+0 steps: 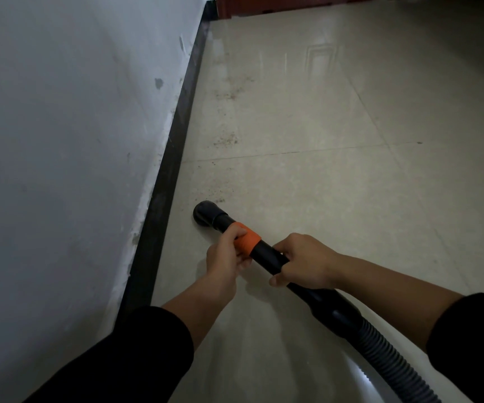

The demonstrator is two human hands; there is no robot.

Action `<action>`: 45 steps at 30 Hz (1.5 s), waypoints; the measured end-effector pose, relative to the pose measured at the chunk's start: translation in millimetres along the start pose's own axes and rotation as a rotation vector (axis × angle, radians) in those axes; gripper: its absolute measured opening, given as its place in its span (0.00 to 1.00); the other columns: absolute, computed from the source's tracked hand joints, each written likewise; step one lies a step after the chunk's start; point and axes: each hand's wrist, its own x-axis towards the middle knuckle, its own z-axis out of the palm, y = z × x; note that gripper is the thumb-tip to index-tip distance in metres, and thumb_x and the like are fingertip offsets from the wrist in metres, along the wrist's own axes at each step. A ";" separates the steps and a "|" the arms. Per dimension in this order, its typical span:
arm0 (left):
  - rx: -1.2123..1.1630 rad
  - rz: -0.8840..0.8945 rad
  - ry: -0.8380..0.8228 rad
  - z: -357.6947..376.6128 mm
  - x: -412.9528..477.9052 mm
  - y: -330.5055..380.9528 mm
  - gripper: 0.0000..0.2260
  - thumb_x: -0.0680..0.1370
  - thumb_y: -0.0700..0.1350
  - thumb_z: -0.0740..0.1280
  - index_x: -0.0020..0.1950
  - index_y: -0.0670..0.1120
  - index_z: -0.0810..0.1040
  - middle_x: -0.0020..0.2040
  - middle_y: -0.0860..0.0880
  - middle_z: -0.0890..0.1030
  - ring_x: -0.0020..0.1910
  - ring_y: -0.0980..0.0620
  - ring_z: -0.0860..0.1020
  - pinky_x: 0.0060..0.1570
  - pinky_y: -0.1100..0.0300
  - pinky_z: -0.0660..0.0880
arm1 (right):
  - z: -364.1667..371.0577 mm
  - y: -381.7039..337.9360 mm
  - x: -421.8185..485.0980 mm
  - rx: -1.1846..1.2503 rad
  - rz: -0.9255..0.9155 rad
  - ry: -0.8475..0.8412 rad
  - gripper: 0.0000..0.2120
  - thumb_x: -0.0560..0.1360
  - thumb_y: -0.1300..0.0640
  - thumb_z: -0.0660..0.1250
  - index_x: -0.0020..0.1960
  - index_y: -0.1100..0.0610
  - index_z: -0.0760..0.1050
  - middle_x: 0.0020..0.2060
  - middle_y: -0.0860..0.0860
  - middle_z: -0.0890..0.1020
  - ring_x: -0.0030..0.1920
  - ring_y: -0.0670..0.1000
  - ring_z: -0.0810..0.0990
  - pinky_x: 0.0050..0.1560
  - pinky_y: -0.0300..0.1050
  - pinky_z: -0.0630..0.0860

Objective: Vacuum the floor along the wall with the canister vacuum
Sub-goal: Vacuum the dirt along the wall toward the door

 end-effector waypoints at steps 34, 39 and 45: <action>-0.061 0.067 0.156 -42.0 34.6 16.6 0.08 0.73 0.45 0.68 0.49 0.44 0.77 0.54 0.41 0.79 0.54 0.41 0.79 0.54 0.47 0.77 | 33.7 -45.4 39.6 -0.094 -0.067 0.067 0.11 0.70 0.54 0.71 0.49 0.57 0.77 0.39 0.53 0.79 0.40 0.54 0.80 0.32 0.42 0.69; -0.071 0.081 0.162 -39.3 42.2 21.0 0.07 0.73 0.45 0.67 0.48 0.44 0.77 0.52 0.42 0.78 0.51 0.42 0.78 0.56 0.45 0.76 | 39.8 -47.6 44.6 -0.095 -0.081 0.125 0.07 0.70 0.56 0.69 0.44 0.54 0.71 0.34 0.49 0.74 0.34 0.51 0.74 0.29 0.41 0.64; -0.066 0.095 0.183 -39.2 45.4 21.3 0.16 0.72 0.47 0.67 0.58 0.43 0.76 0.54 0.43 0.78 0.53 0.42 0.77 0.57 0.44 0.76 | 44.0 -48.1 45.5 -0.090 -0.087 0.163 0.07 0.70 0.56 0.68 0.43 0.53 0.70 0.34 0.50 0.74 0.35 0.52 0.75 0.29 0.41 0.64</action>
